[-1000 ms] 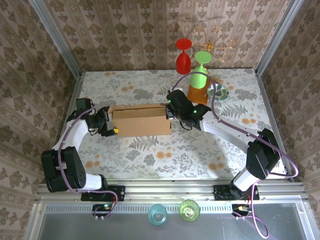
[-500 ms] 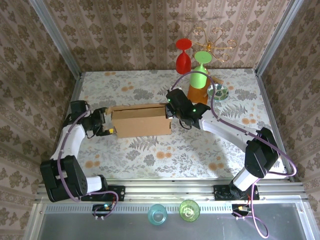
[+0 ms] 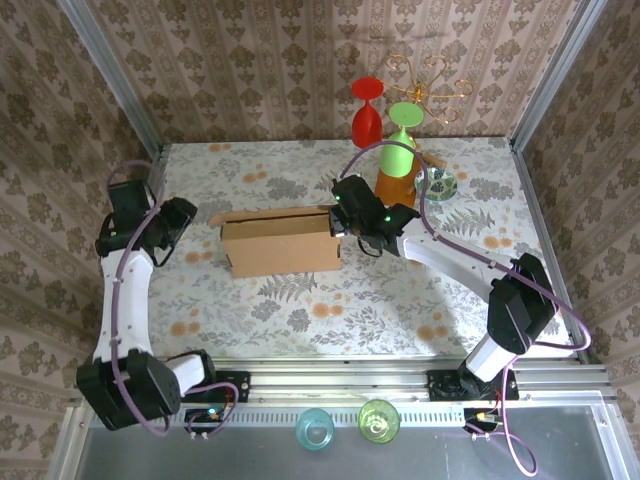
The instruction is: Fold the paper box
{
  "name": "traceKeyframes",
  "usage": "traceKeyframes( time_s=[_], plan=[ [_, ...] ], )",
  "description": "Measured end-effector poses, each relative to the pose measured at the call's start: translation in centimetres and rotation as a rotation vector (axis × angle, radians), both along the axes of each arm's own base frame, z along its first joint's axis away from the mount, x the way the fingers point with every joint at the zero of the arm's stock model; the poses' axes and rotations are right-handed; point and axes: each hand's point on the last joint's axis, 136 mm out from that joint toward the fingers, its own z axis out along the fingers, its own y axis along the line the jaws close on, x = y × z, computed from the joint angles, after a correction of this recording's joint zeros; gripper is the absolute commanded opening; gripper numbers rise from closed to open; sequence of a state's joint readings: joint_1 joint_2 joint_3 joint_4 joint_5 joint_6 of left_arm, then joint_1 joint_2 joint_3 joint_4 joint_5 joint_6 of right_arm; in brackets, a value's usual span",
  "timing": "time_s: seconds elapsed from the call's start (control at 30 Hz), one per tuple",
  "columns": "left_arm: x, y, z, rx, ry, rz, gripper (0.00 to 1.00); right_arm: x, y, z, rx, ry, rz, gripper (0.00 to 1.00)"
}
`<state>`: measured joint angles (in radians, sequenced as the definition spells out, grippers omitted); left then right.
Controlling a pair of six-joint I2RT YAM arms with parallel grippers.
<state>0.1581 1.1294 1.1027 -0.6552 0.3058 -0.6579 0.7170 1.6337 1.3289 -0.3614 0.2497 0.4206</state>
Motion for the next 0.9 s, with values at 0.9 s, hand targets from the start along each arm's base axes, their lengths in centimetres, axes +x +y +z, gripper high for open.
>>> traceKeyframes(
  time_s=[0.9],
  plan=[
    [0.1, -4.1, -2.0, 0.562, -0.117, -0.812, 0.45, 0.3, 0.0, 0.0, 0.001, 0.015, 0.019, 0.0]
  ],
)
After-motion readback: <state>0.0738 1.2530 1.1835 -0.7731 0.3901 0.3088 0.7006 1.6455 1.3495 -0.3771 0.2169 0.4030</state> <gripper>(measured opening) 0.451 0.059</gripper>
